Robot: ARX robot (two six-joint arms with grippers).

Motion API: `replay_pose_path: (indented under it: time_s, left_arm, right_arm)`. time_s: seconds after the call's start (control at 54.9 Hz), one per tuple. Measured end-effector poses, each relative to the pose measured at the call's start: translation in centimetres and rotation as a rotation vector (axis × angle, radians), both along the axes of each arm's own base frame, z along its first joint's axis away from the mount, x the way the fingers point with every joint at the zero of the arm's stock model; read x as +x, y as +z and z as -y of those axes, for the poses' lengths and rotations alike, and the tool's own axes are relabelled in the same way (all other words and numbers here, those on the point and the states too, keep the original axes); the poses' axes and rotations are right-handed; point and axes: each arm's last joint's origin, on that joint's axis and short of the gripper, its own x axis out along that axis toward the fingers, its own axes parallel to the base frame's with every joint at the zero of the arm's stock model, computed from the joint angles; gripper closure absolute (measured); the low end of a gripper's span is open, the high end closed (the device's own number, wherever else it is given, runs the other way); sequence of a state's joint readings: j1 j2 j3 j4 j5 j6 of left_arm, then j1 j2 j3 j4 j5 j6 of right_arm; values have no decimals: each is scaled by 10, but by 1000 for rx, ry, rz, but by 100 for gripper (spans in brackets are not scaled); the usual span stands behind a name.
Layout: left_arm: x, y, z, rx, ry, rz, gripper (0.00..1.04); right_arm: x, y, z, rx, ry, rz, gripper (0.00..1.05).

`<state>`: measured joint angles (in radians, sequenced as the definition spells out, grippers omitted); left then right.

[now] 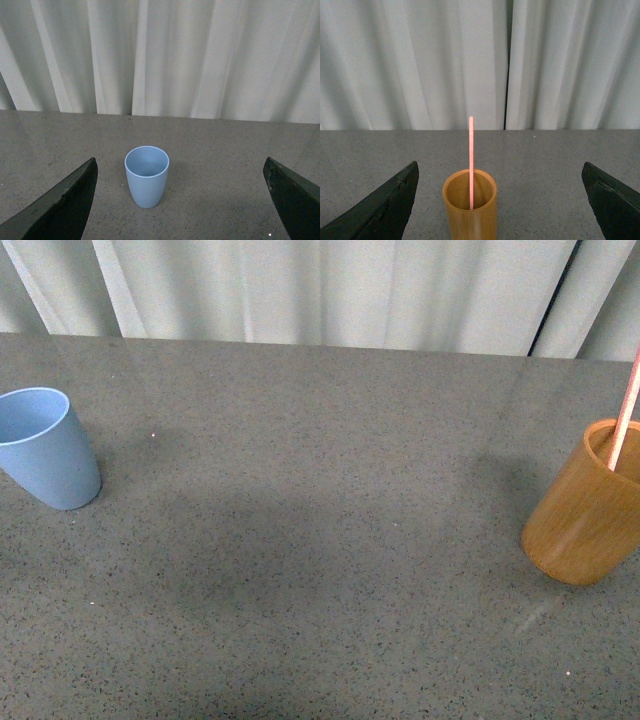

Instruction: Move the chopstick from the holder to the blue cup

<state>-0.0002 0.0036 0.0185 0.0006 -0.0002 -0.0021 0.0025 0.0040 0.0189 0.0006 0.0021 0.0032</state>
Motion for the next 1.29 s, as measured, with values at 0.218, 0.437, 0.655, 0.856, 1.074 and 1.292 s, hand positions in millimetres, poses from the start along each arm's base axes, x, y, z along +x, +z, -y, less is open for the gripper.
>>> replay_pose_path:
  time_s: [0.218, 0.437, 0.655, 0.856, 1.074, 1.292]
  left_arm:
    - [0, 0, 0, 0, 0, 0, 7]
    - [0, 0, 0, 0, 0, 0, 7]
    - [0, 0, 0, 0, 0, 0, 7]
    - [0, 0, 0, 0, 0, 0, 7]
    - [0, 0, 0, 0, 0, 0, 7]
    - [0, -1, 0, -12, 16, -16, 7]
  right_arm:
    - [0, 0, 0, 0, 0, 0, 10]
    - [0, 0, 0, 0, 0, 0, 10]
    - [0, 0, 0, 0, 0, 0, 10]
    - [0, 0, 0, 0, 0, 0, 10]
    - [0, 0, 0, 0, 0, 0, 10]
    - [0, 0, 0, 0, 0, 0, 10]
